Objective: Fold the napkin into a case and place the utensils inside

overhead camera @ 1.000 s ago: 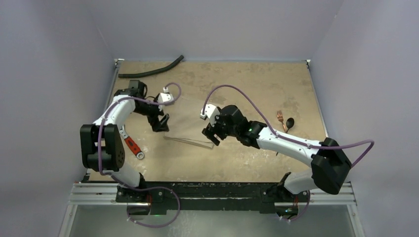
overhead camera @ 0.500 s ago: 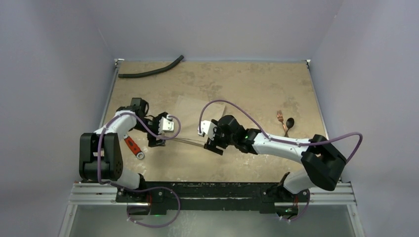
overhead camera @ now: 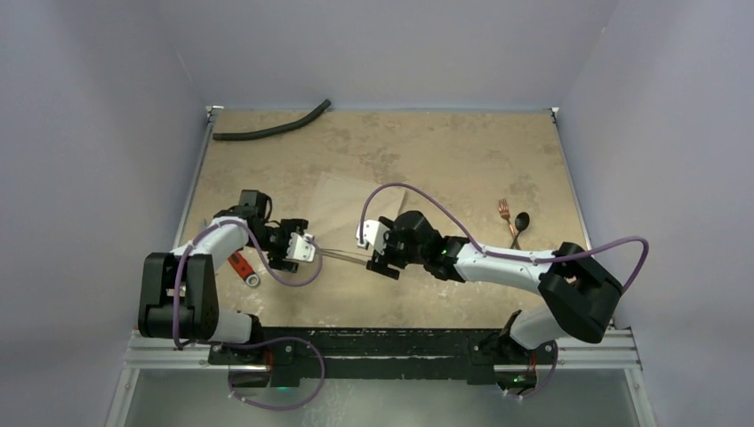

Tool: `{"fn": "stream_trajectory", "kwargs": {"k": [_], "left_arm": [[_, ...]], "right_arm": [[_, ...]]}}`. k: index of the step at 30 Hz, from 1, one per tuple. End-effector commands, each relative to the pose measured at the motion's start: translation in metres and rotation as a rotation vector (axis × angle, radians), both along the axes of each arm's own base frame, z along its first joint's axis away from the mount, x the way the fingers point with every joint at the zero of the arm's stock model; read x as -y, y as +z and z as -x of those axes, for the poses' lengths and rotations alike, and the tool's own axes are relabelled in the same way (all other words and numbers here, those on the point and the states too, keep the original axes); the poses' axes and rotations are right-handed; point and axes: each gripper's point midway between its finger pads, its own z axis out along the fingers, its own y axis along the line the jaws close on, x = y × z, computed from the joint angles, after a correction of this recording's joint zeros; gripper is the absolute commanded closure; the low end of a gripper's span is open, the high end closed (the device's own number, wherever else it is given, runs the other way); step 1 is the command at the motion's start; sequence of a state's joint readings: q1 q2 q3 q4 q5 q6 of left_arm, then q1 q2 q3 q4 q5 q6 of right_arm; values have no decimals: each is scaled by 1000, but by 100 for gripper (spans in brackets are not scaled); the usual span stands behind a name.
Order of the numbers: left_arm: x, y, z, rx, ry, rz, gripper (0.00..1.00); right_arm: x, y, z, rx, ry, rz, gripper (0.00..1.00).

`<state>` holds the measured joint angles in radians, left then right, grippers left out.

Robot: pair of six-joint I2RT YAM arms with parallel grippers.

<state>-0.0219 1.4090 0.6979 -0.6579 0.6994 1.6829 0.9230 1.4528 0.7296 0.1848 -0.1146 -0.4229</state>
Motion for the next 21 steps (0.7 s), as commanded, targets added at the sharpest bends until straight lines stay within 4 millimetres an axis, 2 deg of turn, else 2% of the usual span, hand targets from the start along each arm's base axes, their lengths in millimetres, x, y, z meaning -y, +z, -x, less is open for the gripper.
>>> {"fn": "stream_trajectory", "kwargs": {"k": [1, 9, 17, 21], "left_arm": [[4, 0, -6, 104, -101, -40, 25], [-1, -9, -23, 60, -49, -113, 43], [-11, -25, -16, -30, -55, -200, 48], [-10, -27, -20, -86, -42, -230, 54]], "right_arm": [[0, -1, -1, 39, 44, 29, 20], [-6, -8, -4, 56, 88, 56, 21], [-16, -6, 1, 48, 133, 22, 22], [-22, -3, -2, 75, 153, 15, 21]]}}
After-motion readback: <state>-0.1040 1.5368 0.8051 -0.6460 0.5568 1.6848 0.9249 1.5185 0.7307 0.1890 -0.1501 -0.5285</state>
